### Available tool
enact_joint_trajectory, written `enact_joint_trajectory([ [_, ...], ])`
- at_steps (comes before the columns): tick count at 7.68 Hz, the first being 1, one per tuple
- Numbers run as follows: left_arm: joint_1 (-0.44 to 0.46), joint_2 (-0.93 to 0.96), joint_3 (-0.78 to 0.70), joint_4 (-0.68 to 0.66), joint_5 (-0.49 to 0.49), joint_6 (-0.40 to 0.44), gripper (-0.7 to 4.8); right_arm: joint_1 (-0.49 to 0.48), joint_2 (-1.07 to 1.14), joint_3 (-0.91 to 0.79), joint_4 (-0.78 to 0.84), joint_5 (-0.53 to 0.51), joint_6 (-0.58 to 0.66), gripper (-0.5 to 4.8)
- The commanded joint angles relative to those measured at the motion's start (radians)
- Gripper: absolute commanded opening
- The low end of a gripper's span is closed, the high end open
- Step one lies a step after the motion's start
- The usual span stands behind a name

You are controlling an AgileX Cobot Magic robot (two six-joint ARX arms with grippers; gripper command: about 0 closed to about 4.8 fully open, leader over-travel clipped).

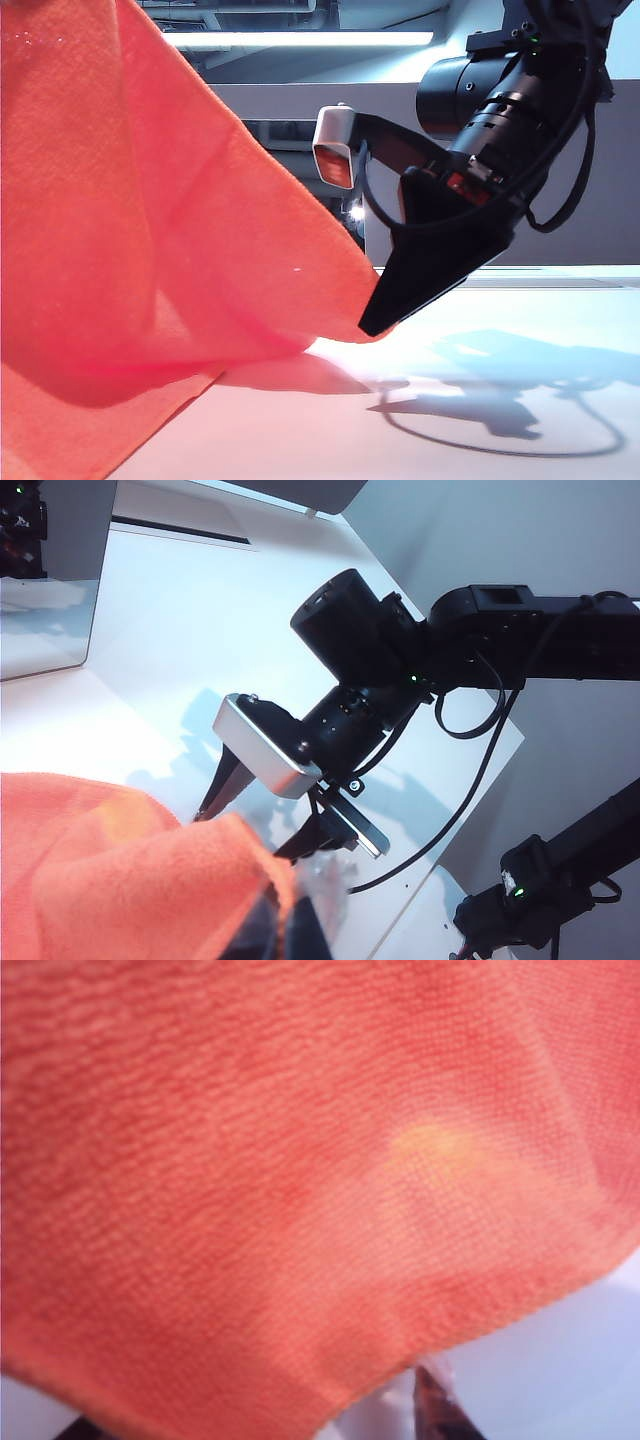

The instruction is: Pick up the cloth from the table and use it to cover the mirror.

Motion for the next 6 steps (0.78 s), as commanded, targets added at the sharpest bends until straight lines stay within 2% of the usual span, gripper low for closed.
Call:
enact_joint_trajectory([
  [1, 0.000, -0.001, 0.005, 0.019, 0.007, -0.002, -0.06, 0.001, -0.002, 0.002, 0.044, -0.006, 0.009, 3.02],
  [2, 0.000, -0.001, 0.005, 0.019, 0.007, -0.002, -0.06, 0.001, -0.002, 0.002, 0.044, -0.006, 0.010, 1.97],
  [3, 0.000, -0.001, 0.005, 0.019, 0.006, -0.002, -0.06, 0.001, -0.002, 0.002, 0.044, -0.006, 0.011, 0.62],
  [4, 0.000, -0.001, 0.005, 0.019, 0.003, -0.002, -0.06, 0.001, -0.002, 0.002, 0.060, 0.020, 0.011, -0.07],
  [6, 0.000, -0.001, 0.005, 0.019, -0.074, -0.002, -0.06, 0.000, -0.070, 0.004, 0.160, 0.108, 0.065, -0.07],
])
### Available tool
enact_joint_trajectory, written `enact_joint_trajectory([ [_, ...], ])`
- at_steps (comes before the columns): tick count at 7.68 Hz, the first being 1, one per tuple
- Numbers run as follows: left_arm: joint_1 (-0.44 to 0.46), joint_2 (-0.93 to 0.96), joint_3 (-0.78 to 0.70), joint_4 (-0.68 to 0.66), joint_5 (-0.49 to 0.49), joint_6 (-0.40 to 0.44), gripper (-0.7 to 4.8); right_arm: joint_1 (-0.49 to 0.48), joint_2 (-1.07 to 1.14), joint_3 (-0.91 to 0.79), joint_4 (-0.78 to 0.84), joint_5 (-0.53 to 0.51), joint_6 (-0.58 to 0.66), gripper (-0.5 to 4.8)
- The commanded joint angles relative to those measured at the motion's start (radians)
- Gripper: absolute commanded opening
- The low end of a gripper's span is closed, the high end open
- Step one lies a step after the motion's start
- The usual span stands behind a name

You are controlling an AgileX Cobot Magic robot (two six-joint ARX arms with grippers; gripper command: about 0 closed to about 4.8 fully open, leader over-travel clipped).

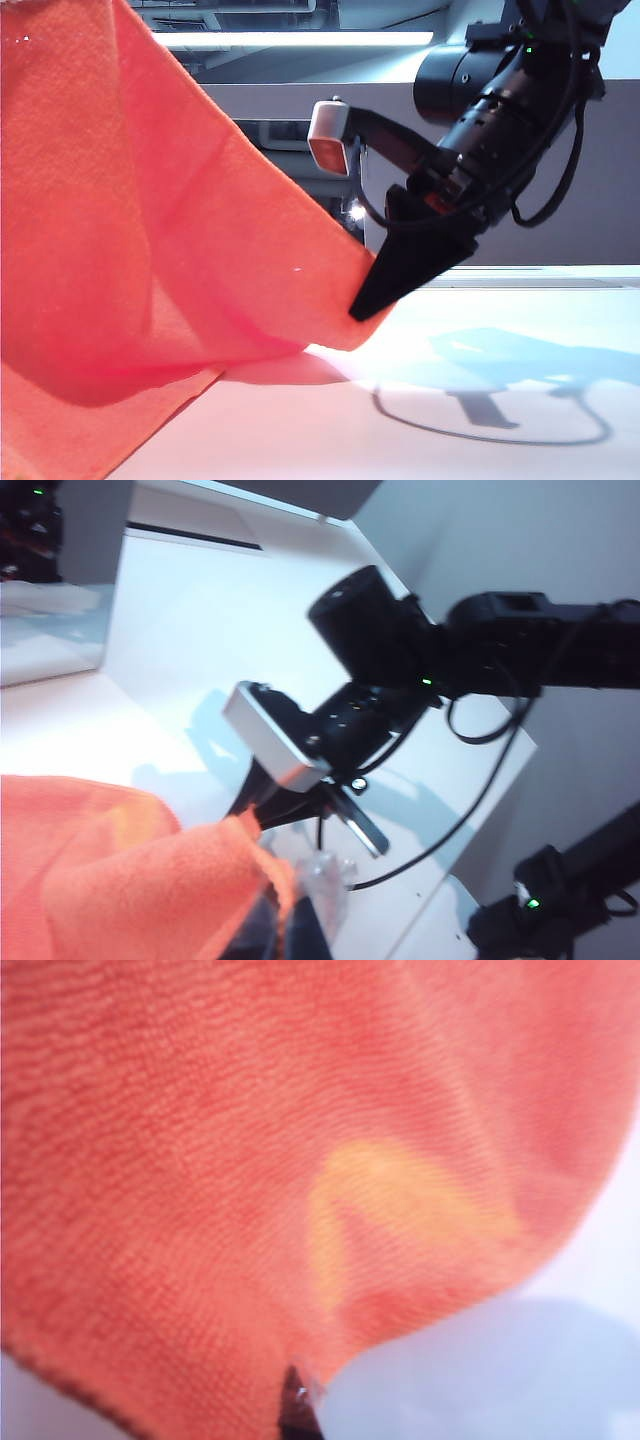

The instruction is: Pick up the cloth from the table and use it to cover the mirror.

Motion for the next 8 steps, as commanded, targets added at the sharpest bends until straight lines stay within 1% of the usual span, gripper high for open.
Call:
enact_joint_trajectory([
  [1, 0.000, -0.001, 0.005, 0.023, -0.062, -0.001, -0.06, -0.002, -0.124, 0.004, 0.170, 0.111, 0.114, -0.07],
  [2, 0.000, -0.001, 0.005, 0.071, -0.065, -0.001, -0.06, -0.002, -0.176, 0.004, 0.251, 0.175, 0.195, -0.07],
  [3, 0.000, -0.001, 0.005, 0.089, -0.080, -0.003, -0.06, -0.002, -0.187, 0.004, 0.270, 0.197, 0.216, -0.07],
  [4, 0.000, 0.000, 0.005, 0.144, -0.155, -0.014, -0.06, -0.002, -0.218, 0.004, 0.322, 0.274, 0.288, -0.07],
  [5, 0.000, 0.000, 0.005, 0.146, -0.195, -0.014, -0.06, -0.002, -0.223, 0.004, 0.335, 0.285, 0.306, -0.07],
  [6, 0.000, 0.002, 0.005, 0.154, -0.408, 0.028, -0.06, -0.002, -0.287, 0.004, 0.417, 0.347, 0.385, -0.07],
  [7, 0.000, 0.006, 0.005, 0.217, -0.426, 0.030, -0.06, -0.002, -0.364, 0.004, 0.445, 0.348, 0.417, -0.07],
  [8, 0.000, 0.017, 0.005, 0.259, -0.451, 0.047, -0.06, -0.002, -0.387, 0.004, 0.445, 0.377, 0.435, -0.07],
])
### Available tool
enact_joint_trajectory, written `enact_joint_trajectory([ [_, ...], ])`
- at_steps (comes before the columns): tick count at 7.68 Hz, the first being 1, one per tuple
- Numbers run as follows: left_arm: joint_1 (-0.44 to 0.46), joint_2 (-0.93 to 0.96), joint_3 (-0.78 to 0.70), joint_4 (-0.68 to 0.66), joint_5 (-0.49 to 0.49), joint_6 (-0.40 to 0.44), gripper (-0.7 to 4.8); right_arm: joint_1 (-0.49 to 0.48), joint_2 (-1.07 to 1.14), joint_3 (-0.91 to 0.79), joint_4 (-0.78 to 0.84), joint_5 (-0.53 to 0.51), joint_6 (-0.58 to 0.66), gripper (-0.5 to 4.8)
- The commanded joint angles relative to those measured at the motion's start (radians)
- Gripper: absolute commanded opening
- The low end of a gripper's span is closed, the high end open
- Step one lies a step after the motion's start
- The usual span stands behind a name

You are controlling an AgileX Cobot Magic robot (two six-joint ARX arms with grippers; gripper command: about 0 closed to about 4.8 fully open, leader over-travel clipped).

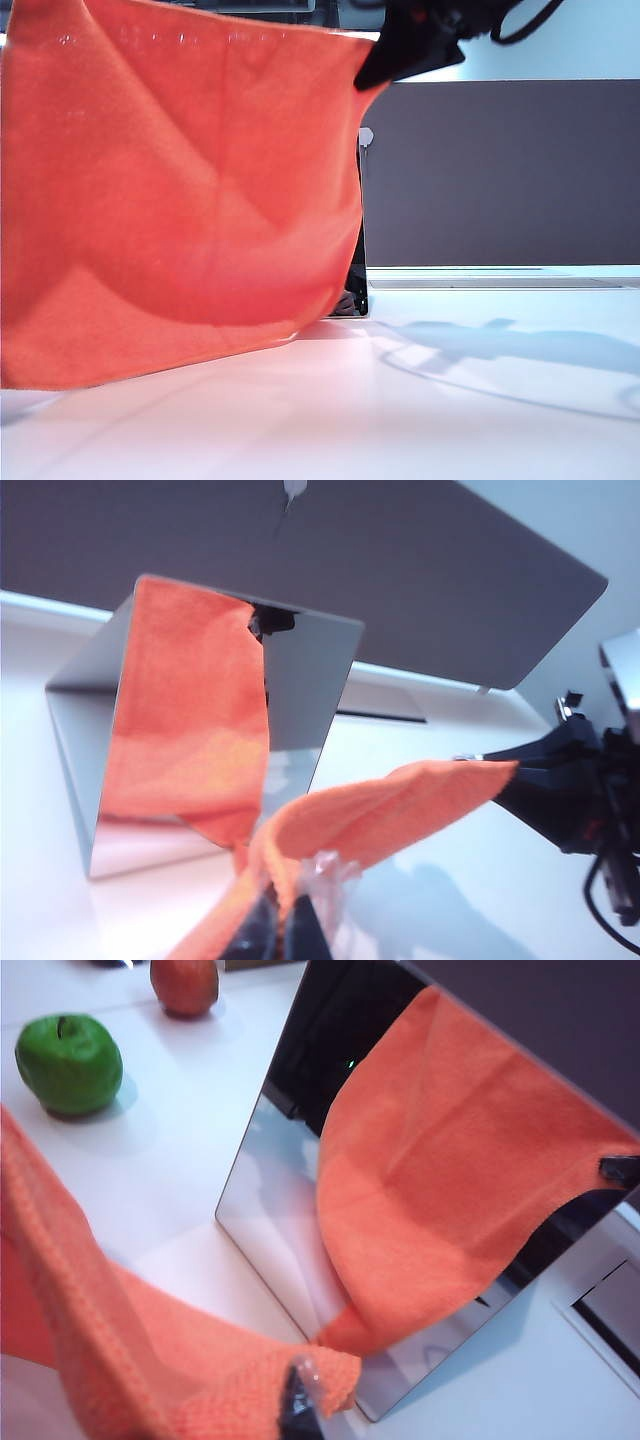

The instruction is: Pick up the cloth from the table and use it to cover the mirror.

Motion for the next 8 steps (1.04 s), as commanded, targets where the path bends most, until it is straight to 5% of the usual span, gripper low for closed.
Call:
enact_joint_trajectory([
  [1, 0.000, 0.091, 0.005, 0.209, -0.046, 0.027, -0.06, 0.002, -0.064, 0.004, 0.017, 0.064, 0.068, -0.07],
  [2, 0.000, 0.284, 0.005, 0.402, -0.094, 0.055, -0.06, 0.002, -0.073, 0.004, 0.074, 0.158, 0.069, -0.07],
  [4, 0.000, 0.309, 0.005, 0.419, -0.124, 0.097, -0.06, 0.002, -0.073, 0.004, 0.119, 0.180, 0.069, -0.07],
  [7, 0.000, 0.489, 0.055, 0.700, -0.112, 0.247, -0.06, -0.003, -0.028, 0.004, 0.172, 0.248, 0.096, -0.07],
  [8, 0.000, 0.516, 0.113, 0.689, -0.117, 0.291, -0.06, -0.003, 0.020, 0.004, 0.271, 0.270, 0.092, -0.07],
])
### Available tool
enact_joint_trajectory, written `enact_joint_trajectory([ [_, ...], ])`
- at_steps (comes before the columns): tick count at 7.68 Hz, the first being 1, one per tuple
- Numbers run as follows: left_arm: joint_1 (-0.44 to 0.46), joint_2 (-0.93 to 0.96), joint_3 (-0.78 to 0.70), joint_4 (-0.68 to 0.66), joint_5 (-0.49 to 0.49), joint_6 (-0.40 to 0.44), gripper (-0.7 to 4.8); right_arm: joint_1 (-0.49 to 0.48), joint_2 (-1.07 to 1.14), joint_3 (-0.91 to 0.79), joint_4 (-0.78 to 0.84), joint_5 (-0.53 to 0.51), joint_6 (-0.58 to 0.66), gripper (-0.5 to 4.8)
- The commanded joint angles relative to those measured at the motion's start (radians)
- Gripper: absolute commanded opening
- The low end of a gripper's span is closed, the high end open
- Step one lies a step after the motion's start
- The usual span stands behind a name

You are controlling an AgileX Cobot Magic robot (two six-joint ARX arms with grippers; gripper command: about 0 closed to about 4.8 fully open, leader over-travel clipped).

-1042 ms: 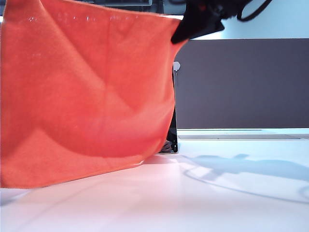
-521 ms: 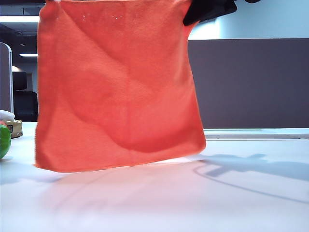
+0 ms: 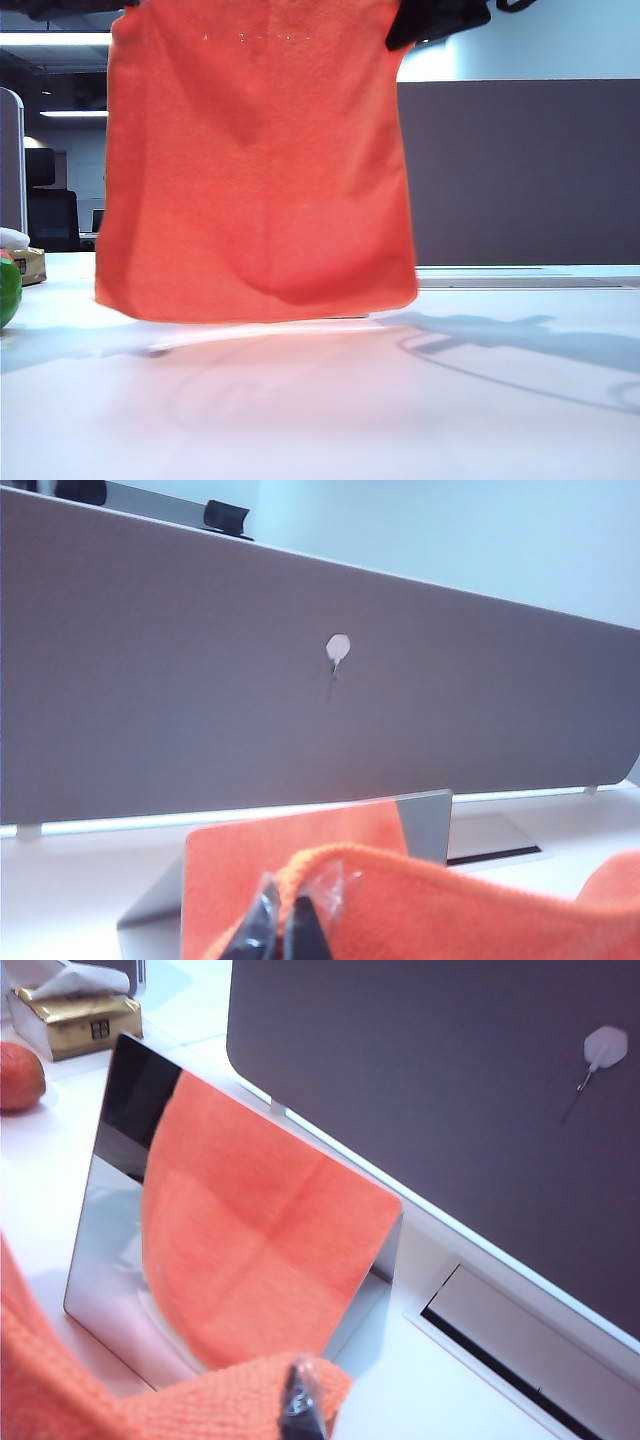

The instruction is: Pick up the cloth from the table and use it to cover the mirror.

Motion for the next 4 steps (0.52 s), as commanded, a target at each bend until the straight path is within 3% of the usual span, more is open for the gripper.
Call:
enact_joint_trajectory([
  [1, 0.000, 0.135, 0.090, 0.020, -0.051, 0.092, -0.06, -0.022, 0.090, 0.010, 0.275, 0.073, -0.004, -0.07],
  [4, 0.002, 0.193, 0.138, 0.042, -0.076, 0.146, -0.06, -0.024, 0.133, 0.010, 0.320, 0.082, -0.012, -0.07],
])
